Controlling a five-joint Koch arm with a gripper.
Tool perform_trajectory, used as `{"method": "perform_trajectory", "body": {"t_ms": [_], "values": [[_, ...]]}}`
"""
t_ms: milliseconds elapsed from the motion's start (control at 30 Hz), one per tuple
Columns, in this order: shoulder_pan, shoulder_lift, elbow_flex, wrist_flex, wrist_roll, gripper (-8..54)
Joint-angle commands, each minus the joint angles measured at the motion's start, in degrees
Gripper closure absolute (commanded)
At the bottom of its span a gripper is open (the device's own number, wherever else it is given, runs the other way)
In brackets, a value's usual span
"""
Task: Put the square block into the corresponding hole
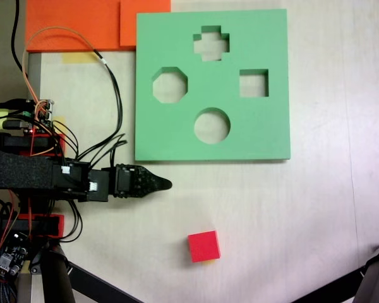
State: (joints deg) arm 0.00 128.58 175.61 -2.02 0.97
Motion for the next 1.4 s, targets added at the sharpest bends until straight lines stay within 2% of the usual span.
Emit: {"method": "perform_trajectory", "body": {"t_ms": [0, 333, 500, 567, 667, 733, 833, 967, 1067, 1100, 1167, 1200, 1300, 1367], "values": [[-1.1, 4.4, 4.0, 1.7, 0.6, 10.5], [-1.1, 4.4, 4.0, 1.5, 2.0, 10.3], [1.6, 4.4, -0.8, -9.0, 44.4, 14.8], [3.5, 4.4, -6.4, -6.9, 57.4, 15.4], [3.5, 4.5, -16.2, 9.1, 65.3, 16.1], [3.0, 4.3, -28.6, 29.1, 72.7, 16.1], [1.3, 2.7, -43.9, 47.1, 79.6, 17.1], [0.1, -1.1, -59.8, 64.1, 81.7, 19.2], [4.7, -10.0, -73.7, 76.0, 79.2, 18.9], [6.5, -14.2, -79.7, 81.6, 76.8, 17.2], [10.0, -27.8, -97.7, 99.8, 74.1, 6.5], [11.1, -32.6, -104.8, 105.6, 69.9, 4.1], [14.0, -36.9, -110.0, 108.9, 63.0, 0.9], [15.4, -37.8, -110.0, 108.7, 62.5, -0.9]]}}
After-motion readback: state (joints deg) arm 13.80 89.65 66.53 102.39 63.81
